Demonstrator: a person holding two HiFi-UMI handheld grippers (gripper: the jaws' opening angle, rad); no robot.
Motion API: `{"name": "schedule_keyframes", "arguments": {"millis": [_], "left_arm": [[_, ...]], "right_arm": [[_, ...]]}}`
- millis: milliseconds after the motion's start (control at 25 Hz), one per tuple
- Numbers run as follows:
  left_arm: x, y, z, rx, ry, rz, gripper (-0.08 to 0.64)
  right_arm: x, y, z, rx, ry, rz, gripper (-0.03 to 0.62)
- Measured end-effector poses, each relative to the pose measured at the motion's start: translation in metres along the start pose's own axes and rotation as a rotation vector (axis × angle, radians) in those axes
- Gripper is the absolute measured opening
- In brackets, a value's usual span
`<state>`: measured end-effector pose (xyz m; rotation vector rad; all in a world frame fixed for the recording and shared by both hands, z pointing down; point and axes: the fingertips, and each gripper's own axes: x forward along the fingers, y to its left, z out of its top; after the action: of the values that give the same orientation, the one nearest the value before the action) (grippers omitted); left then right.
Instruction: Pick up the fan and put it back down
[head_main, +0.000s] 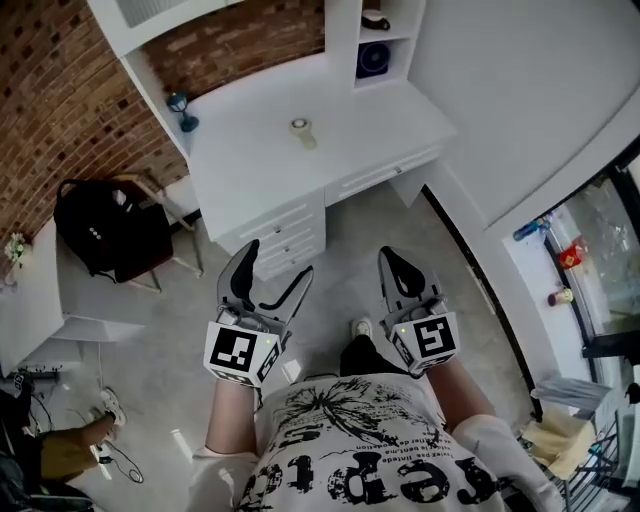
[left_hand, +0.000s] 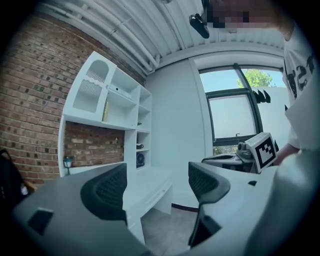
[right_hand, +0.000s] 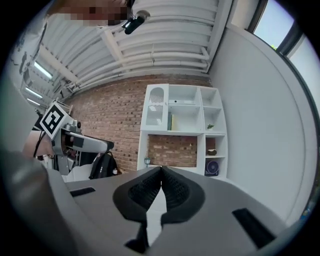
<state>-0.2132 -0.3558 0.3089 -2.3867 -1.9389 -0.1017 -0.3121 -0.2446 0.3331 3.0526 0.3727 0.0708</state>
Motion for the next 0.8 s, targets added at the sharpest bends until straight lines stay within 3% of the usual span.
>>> {"name": "schedule_keyframes", "arguments": {"millis": [200, 360, 800], "left_arm": [[0.082, -0.017, 0.008, -0.006, 0.018, 0.036, 0.37], [0.126, -0.016, 0.013, -0.015, 0.019, 0.112, 0.37], [0.208, 0.021, -0.016, -0.068, 0.112, 0.23, 0.37]], "right_arm": [[0.034, -0.078, -0.004, 0.011, 0.023, 0.063, 0.015], [0.051, -0.12, -0.008, -0.001, 0.031, 0.109, 0.015], [0.114, -0.183, -0.04, 0.005, 0.095, 0.157, 0.015]]}}
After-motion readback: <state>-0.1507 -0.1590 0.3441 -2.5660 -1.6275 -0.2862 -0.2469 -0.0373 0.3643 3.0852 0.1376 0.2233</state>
